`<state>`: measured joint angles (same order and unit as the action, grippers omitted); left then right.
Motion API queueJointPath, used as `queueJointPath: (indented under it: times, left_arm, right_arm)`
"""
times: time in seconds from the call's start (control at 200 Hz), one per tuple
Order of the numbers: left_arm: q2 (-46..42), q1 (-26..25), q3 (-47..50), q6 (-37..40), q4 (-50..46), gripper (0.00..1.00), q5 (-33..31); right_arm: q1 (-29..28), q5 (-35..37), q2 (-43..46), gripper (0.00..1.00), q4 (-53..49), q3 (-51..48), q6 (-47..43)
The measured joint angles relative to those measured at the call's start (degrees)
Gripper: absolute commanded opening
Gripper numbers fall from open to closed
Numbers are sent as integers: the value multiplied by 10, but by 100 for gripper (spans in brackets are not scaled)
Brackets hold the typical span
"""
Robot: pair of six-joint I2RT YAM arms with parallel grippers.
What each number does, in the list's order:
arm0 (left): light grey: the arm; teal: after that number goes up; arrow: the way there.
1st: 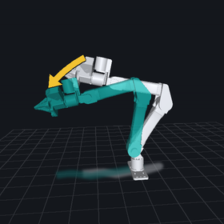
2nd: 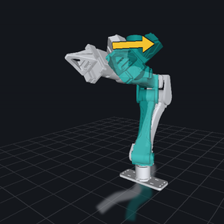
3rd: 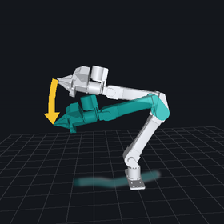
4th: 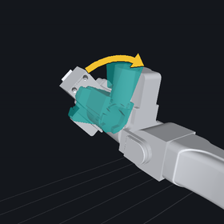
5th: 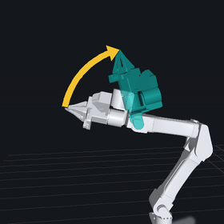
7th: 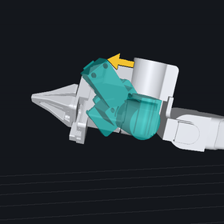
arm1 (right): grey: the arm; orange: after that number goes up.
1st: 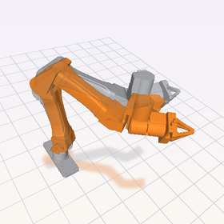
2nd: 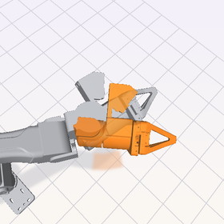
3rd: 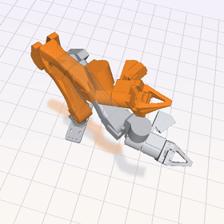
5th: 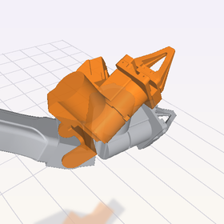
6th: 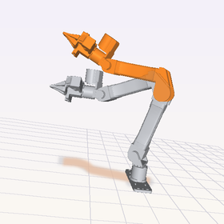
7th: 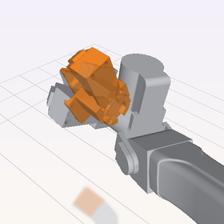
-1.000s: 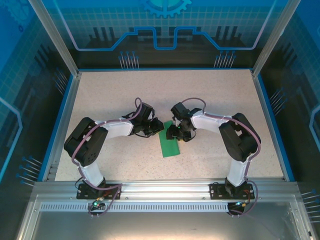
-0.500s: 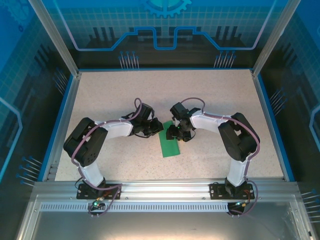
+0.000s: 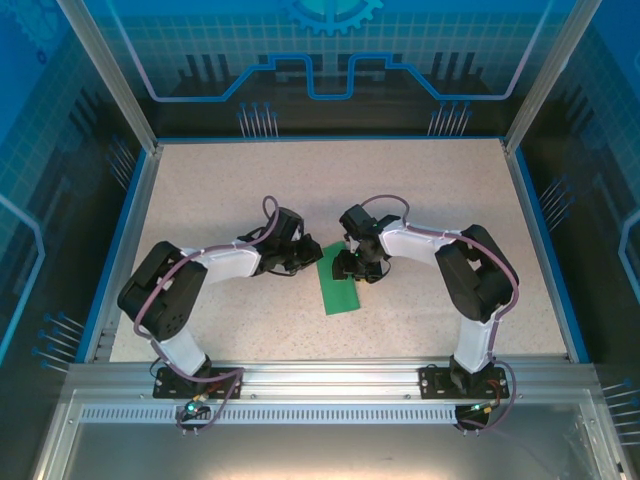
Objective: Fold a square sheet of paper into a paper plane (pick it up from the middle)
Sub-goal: Hold the square sheet of paper at the center of the table.
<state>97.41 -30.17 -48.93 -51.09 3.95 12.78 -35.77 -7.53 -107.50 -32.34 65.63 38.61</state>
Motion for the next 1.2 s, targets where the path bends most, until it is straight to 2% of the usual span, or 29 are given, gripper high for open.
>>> queueJointPath:
  times: [0.37, 0.99, 1.195]
  left_arm:
    - [52, -6, -12, 0, -4, 13, 28]
    - [73, -8, -24, 1, -14, 10, 36]
    - [74, -7, -27, 4, -20, 9, 36]
  right_arm:
    - [-4, 9, -7, 59, -11, 9, 0]
    - [-6, 11, -5, 58, -15, 12, 0]
    - [-6, 2, 16, 61, -1, 0, 0]
